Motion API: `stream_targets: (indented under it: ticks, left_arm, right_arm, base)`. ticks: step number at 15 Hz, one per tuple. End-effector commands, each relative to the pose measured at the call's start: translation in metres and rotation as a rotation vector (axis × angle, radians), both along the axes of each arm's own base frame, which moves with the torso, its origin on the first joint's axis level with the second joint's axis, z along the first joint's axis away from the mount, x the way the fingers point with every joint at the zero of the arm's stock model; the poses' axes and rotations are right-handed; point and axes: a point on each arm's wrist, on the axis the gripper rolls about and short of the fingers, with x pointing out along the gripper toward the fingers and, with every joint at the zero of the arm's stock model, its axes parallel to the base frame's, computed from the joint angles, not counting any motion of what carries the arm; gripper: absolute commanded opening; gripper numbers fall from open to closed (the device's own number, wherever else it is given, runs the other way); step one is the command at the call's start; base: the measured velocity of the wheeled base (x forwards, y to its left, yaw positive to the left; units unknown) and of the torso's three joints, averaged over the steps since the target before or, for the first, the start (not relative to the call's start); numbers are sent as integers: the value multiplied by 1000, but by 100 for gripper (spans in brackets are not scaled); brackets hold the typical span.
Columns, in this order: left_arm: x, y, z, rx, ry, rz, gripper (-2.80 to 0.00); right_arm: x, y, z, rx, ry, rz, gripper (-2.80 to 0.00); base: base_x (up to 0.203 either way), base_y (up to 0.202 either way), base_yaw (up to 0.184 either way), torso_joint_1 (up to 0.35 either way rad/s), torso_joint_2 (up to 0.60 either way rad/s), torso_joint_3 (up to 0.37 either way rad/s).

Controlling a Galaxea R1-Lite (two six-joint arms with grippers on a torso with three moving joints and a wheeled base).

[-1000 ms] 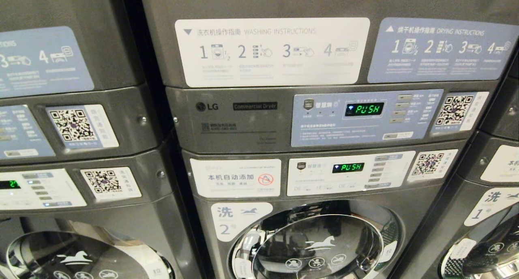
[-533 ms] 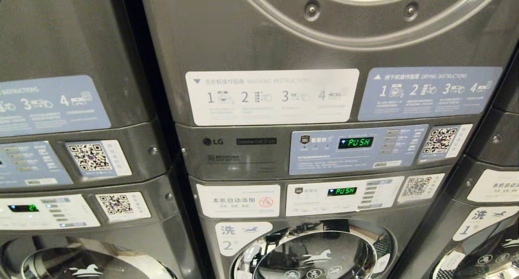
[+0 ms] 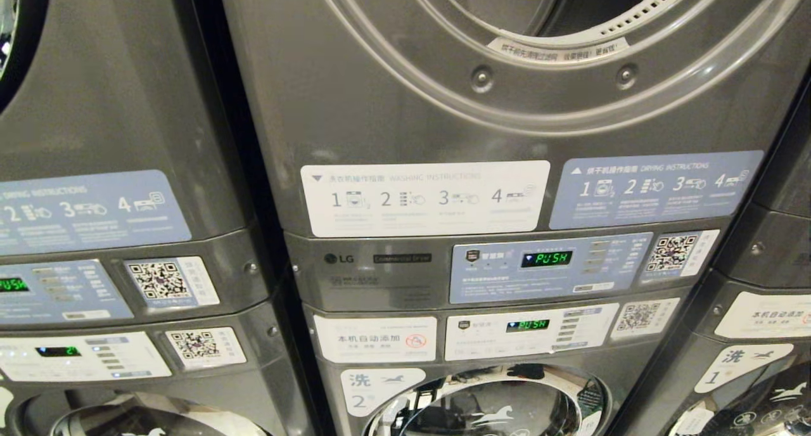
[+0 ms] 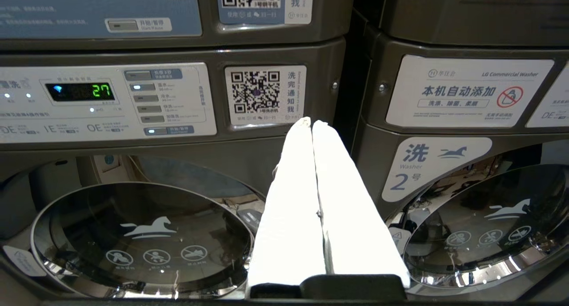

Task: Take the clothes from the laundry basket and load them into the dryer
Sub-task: Put the clothes in the dryer

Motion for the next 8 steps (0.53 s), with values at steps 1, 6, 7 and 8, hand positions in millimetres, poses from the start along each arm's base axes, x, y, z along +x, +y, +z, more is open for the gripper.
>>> stream_targets:
  ticks: [1,6,7,8]
  left_arm:
    - [0,0,0,0,-1,0,-280]
    - [0,0,0,0,-1,0,-280]
    - [0,0,0,0,-1,0,-280]
    - [0,0,0,0,-1,0,-280]
  right_arm:
    - [0,0,0,-2,3,1,-280]
    - [0,0,0,1,1,0,-280]
    - [0,0,0,0,0,0,-280]
    - [0,0,0,0,1,1,-280]
  base:
    - [0,0,0,177,-349,-172]
    - [0,0,0,168,-332,-169]
    - [0,0,0,159,-325,-159]
    - [0,0,0,173,-313,-156]
